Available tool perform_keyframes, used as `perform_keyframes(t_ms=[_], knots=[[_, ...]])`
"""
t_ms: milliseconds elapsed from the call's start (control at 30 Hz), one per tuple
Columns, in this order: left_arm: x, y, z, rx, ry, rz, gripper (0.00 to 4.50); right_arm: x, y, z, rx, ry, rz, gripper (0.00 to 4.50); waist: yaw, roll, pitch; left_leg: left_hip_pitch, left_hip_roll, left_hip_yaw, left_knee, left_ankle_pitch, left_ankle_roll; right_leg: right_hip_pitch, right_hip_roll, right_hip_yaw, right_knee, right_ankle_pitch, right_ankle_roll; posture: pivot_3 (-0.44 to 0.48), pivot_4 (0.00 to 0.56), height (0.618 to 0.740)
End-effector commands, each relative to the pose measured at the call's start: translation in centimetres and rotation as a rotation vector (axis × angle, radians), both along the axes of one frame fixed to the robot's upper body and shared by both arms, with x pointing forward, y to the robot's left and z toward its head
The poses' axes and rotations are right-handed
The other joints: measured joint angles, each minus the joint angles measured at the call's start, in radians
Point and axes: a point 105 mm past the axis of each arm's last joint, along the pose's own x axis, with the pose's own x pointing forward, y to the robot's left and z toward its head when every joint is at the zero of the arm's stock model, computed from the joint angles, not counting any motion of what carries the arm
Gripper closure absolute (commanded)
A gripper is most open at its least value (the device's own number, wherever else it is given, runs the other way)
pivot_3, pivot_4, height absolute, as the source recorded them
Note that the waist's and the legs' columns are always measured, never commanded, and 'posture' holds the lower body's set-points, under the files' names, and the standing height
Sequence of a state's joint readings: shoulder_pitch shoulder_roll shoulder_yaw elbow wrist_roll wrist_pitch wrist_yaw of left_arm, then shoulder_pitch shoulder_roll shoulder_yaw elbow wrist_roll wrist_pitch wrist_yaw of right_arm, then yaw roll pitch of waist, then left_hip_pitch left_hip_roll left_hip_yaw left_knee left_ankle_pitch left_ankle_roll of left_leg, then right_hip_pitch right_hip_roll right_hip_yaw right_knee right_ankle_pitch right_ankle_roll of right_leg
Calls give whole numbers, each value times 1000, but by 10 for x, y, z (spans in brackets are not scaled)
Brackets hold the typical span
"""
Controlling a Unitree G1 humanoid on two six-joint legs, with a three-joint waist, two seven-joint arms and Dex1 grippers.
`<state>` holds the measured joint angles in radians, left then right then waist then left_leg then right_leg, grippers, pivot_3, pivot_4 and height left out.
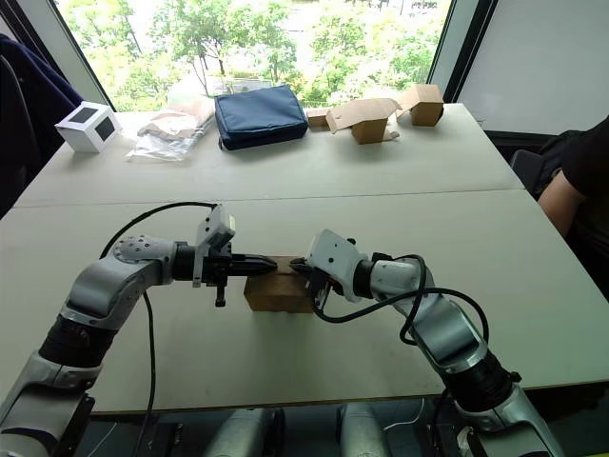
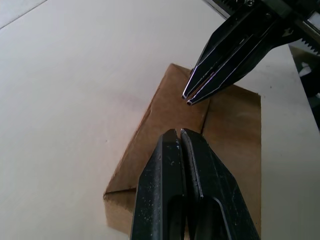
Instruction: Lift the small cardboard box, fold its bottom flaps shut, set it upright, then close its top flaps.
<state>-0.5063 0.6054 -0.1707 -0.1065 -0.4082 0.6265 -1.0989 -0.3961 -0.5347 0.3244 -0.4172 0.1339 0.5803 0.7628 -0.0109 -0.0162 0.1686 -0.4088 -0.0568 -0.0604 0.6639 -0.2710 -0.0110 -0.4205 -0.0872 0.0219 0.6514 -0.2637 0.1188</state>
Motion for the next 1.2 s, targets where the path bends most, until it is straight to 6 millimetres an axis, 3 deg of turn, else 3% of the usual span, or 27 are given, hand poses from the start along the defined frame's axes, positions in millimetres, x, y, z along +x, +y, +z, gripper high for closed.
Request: perform_keyframes(t_ms=[33,700,767,833,900,1000,1100,1200], knots=[[-1,-4,0,46,-55,-12,4423,-1,3,2,-40,-33,32,4500,-1,0,0,0,0,0,0,0,0,0,0,0,0,0,0,0,150,740],[-3,-2,-1,82,-75,-6,4423,3,3,-4,-91,-29,45,4500,0,0,0,0,0,0,0,0,0,1,0,0,0,0,0,0,150,740],[-1,0,11,43,-96,23,4423,2,2,4,-44,-37,33,4500,0,0,0,0,0,0,0,0,0,1,0,0,0,0,0,0,150,740],[-1,4,30,-29,-116,54,4423,3,0,26,73,-64,14,4500,0,0,0,0,0,0,0,0,0,1,0,0,0,0,0,0,150,740],[-3,11,48,-90,-122,93,4423,5,-7,48,202,-91,-15,4500,-1,-1,0,0,0,0,0,0,0,0,0,0,0,0,0,0,150,740],[-8,27,51,-92,-73,160,4423,3,-24,63,316,-68,-61,4500,-1,0,0,0,0,-1,0,0,0,0,0,0,0,0,0,0,150,740],[-13,54,39,-62,-13,267,4423,-8,-44,60,345,16,-87,4500,-1,0,0,0,0,-1,-1,0,0,0,0,0,0,0,0,0,150,740],[-24,77,24,-45,56,364,4423,-21,-64,44,301,100,-129,4500,-1,0,0,0,0,-1,-1,0,0,0,-1,0,-1,0,0,0,150,740]])
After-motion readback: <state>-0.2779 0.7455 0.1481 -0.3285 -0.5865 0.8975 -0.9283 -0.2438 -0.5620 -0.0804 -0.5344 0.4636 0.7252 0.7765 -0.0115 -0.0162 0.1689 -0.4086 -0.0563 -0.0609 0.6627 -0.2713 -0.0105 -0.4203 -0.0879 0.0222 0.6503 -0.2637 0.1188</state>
